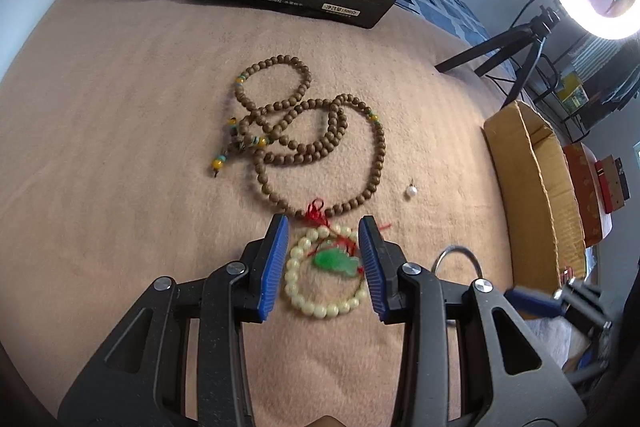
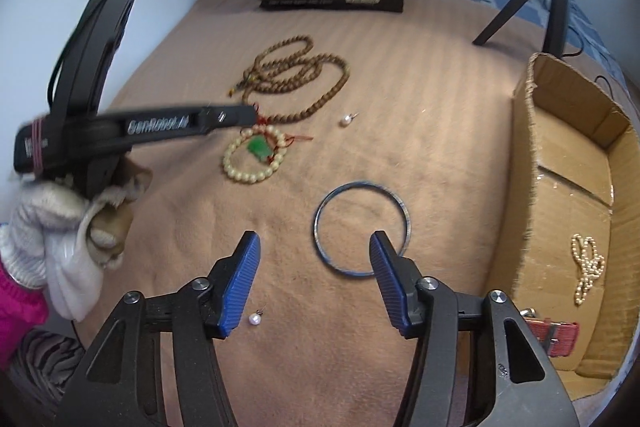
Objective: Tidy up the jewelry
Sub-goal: 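Grasp the pendant's red string with left tool while right tool grips the bangle, then lift and carry the jade pendant and silver bangle over the box with both tools, then open right tool dropping the bangle while left tool releases the jade pendant into the box, then move left tool to the cream bead bracelet while right tool approaches a pearl earring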
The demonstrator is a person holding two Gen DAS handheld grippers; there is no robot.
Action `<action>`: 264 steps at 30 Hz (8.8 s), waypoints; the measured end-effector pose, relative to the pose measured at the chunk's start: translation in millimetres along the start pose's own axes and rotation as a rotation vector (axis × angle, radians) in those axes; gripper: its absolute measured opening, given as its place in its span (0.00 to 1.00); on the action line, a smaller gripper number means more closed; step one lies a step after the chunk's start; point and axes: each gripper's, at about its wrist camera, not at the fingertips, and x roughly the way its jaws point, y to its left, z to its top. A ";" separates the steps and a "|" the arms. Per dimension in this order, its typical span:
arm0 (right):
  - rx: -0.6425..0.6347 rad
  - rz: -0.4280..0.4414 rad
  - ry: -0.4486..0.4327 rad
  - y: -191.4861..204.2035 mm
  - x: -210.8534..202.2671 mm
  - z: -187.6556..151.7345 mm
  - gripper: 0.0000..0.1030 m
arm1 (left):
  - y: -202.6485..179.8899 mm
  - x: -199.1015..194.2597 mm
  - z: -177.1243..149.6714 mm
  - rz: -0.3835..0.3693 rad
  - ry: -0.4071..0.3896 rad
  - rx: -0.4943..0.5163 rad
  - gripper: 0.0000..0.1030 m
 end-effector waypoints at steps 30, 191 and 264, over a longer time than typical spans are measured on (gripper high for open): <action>-0.033 -0.050 0.076 12.1 43.4 8.1 0.35 | -0.9 19.0 6.0 0.043 0.012 -0.037 0.03; 0.383 -0.302 -0.338 -208.1 -125.1 -6.8 0.58 | -236.5 -12.8 -8.9 -0.180 -0.039 0.271 0.48; -0.077 -0.009 0.044 41.5 6.8 -60.3 0.28 | 7.3 0.0 -27.5 0.035 0.063 0.073 0.34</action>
